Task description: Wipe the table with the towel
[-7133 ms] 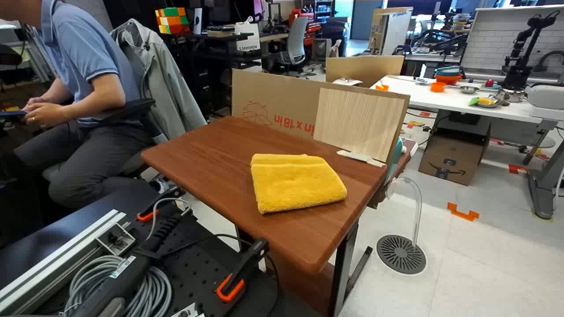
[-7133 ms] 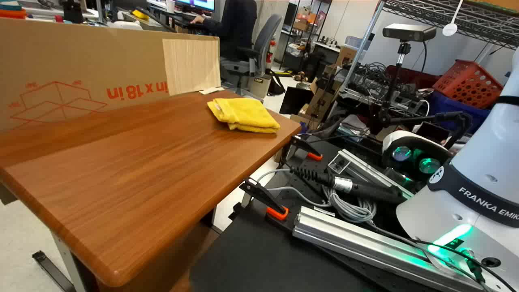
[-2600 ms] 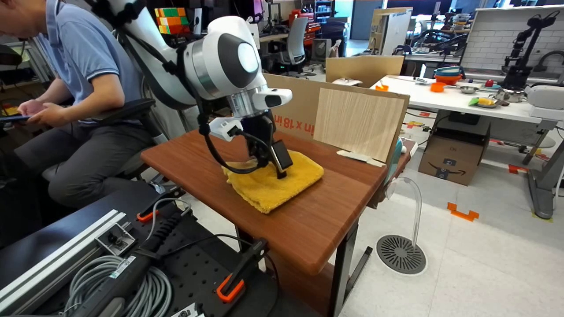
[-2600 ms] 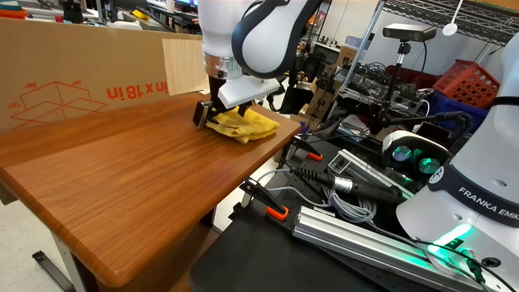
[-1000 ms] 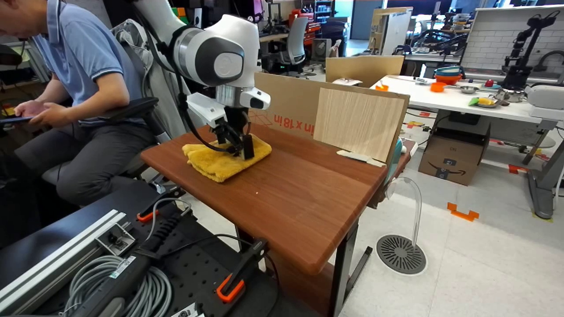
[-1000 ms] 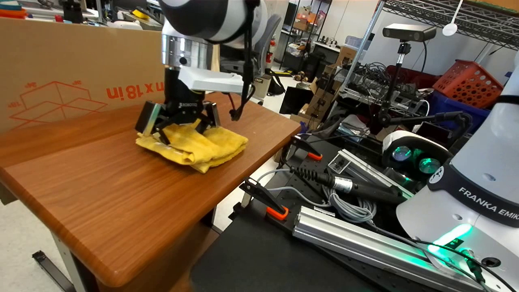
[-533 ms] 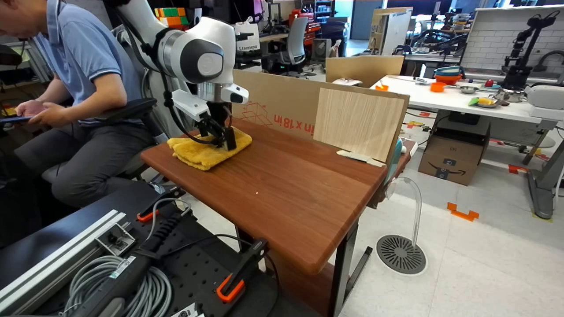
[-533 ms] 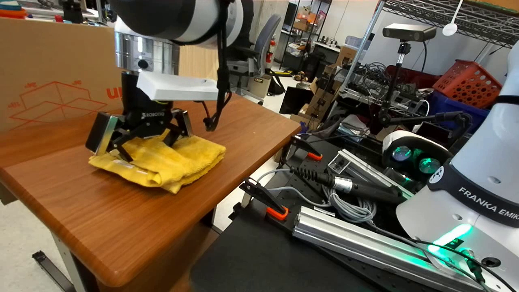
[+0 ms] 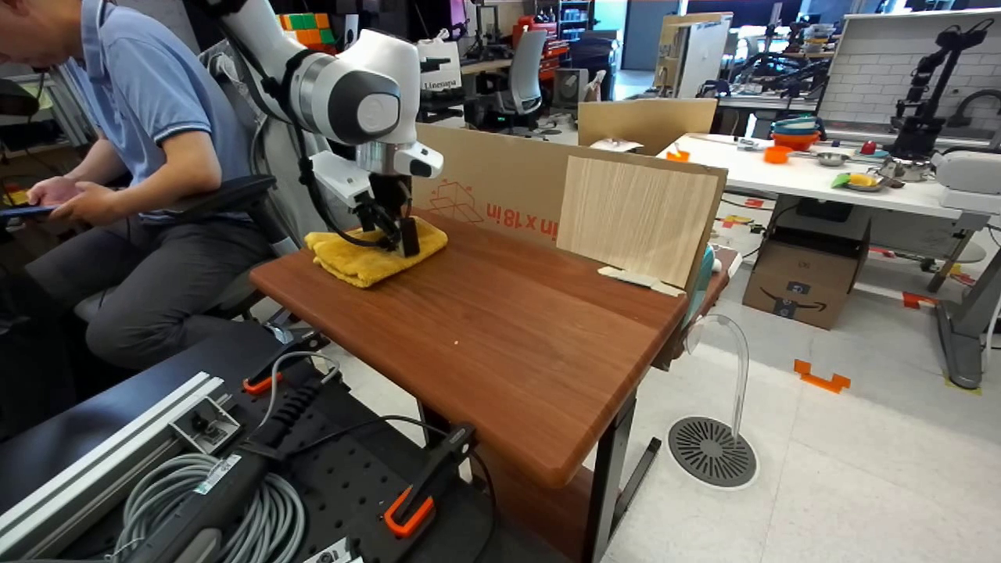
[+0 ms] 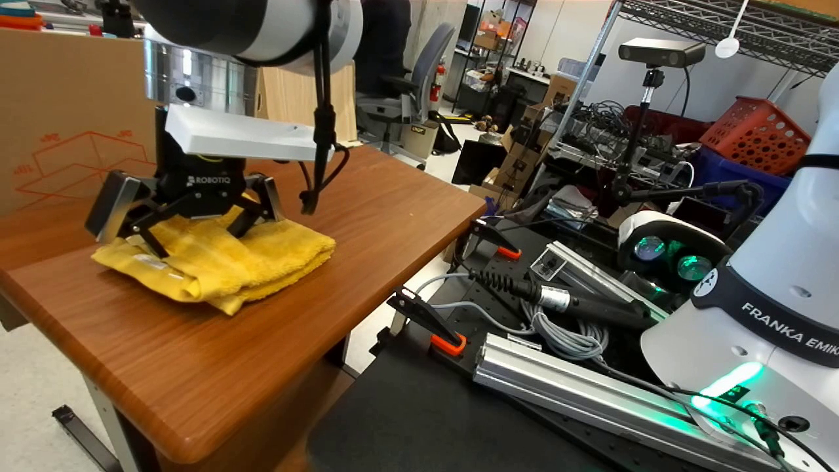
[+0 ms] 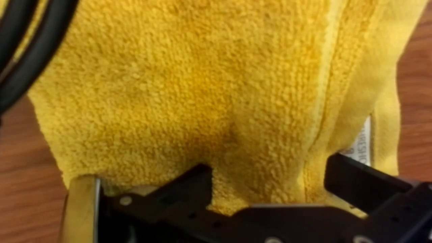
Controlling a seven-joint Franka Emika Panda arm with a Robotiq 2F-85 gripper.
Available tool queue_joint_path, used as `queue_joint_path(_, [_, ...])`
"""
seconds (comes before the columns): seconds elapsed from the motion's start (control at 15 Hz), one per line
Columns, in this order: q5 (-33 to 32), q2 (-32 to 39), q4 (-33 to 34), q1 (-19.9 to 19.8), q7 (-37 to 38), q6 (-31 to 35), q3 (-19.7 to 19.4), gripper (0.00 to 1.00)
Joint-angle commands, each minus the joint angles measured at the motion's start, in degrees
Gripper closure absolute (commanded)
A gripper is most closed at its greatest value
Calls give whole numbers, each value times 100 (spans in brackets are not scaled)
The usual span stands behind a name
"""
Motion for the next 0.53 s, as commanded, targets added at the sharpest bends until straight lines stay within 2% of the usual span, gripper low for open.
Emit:
queue_joint_path(0.0, [314,692,736,-157,-44,-52,-53,0])
queue_joint_path(0.33, [452,657,719,-559,-163,-169,-233,0])
queue_joint_path(0.47, [552,576,596,-938,-286,-514,-288,0])
